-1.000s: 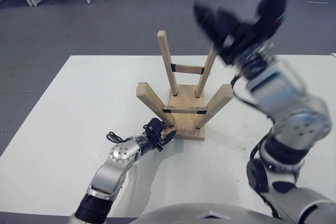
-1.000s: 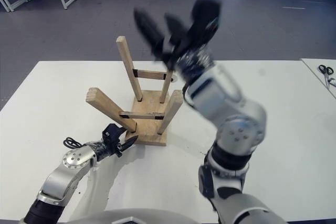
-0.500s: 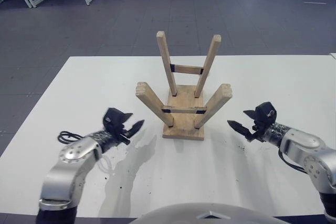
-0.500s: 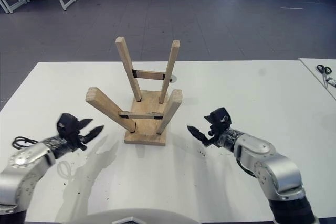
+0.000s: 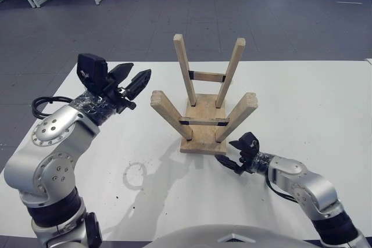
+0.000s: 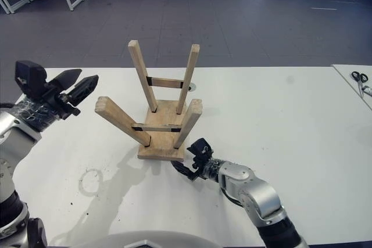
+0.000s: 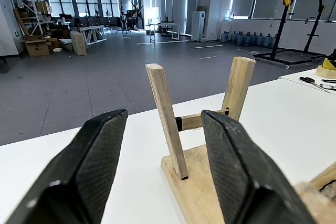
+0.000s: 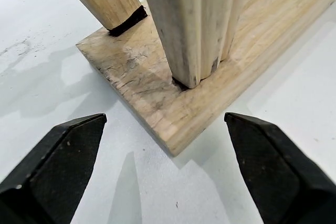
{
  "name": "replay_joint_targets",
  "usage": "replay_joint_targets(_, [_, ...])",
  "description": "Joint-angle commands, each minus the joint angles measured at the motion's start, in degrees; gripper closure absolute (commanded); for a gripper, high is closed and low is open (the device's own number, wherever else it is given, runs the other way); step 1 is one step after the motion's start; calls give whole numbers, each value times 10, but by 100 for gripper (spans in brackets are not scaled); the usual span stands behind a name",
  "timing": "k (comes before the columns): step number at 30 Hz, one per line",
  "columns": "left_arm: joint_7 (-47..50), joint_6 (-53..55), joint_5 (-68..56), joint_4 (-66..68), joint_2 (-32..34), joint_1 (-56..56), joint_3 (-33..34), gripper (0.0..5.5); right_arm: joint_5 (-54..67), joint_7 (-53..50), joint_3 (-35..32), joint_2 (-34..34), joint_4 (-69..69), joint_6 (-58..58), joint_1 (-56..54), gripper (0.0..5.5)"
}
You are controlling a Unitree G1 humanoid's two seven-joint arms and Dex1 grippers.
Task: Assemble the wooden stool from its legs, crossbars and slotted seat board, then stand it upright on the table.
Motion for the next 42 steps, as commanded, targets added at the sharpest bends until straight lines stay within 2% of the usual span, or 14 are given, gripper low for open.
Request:
replay_joint_targets(1, [40,21,-27,-19,-7,-61,-19,291,-25,-1,-6,12,25,-18,-12,133])
replay_joint_targets(9, [136,53,-142,-45,-57,-141,-47,291,-59,5,-2,40,51,-32,-19,133])
replay_joint_targets(15, [199,-10,-153,-24,-65,-217,-35,291,-72,13,-7,44,53,-32,-14,133])
replay_joint_targets(18, [200,-20,-137,-11,-69,-176,-62,291,-75,16,-6,45,50,-29,-14,133])
replay_joint_targets(23, [164,-58,-20,8,-66,-8,-197,291,-79,17,-5,50,39,-23,-18,133])
replay_joint_targets(25, [150,-77,6,18,-63,2,-214,291,-79,13,-4,56,33,-19,-19,133])
replay_joint_targets(29, [135,-91,-8,23,-52,-79,-170,291,-85,10,-3,63,35,-24,-10,133])
replay_joint_targets(31, [145,-93,-62,28,-52,-144,-117,291,-84,12,-11,57,31,-22,-3,133])
replay_joint_targets(33, [171,-98,-133,44,-51,-220,-61,291,-80,17,-34,36,17,-13,14,133])
replay_joint_targets(36, [205,-100,-207,59,-39,-268,-14,291,-70,24,-83,2,-12,5,37,133])
replay_joint_targets(39, [218,-96,-219,59,-8,-230,17,291,-51,36,-135,-30,-40,27,40,133])
replay_joint_targets(42, [207,-110,-175,56,4,-133,31,291,-52,45,-158,-54,-38,41,20,133])
